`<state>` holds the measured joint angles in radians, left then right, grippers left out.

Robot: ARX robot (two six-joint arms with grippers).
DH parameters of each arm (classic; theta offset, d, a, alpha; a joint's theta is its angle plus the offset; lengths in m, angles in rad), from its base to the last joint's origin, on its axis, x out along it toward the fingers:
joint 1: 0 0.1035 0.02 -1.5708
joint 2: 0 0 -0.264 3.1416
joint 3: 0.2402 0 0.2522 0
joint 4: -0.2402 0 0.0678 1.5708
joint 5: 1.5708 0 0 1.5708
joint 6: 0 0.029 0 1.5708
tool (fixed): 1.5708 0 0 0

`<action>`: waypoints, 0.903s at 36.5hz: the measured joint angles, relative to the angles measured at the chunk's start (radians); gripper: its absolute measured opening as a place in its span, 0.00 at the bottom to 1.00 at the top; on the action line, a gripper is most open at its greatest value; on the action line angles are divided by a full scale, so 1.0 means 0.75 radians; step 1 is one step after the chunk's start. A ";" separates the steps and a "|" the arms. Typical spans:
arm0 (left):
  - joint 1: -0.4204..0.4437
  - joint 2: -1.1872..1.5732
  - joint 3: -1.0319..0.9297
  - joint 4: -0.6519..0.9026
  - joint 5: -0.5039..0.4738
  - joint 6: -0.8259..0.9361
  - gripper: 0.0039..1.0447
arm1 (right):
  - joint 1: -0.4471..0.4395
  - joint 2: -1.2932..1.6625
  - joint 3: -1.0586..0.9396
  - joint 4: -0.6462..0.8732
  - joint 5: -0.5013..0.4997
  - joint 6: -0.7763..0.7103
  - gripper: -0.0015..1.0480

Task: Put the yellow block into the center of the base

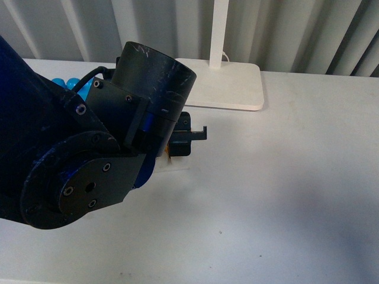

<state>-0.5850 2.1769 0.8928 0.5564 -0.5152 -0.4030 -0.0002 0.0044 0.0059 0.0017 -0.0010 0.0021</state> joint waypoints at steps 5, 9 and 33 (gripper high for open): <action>-0.008 0.020 0.001 0.010 -0.012 0.000 0.62 | 0.000 -0.001 0.000 0.000 0.000 0.000 0.91; -0.010 0.037 0.001 0.018 -0.003 0.007 0.62 | 0.000 0.000 0.000 0.000 0.000 0.000 0.91; 0.020 -0.098 -0.045 0.008 0.102 -0.003 0.94 | 0.000 -0.001 0.000 0.000 0.000 0.000 0.91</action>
<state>-0.5701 2.1036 0.8593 0.5625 -0.4389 -0.4053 -0.0002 0.0040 0.0059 0.0017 -0.0010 0.0021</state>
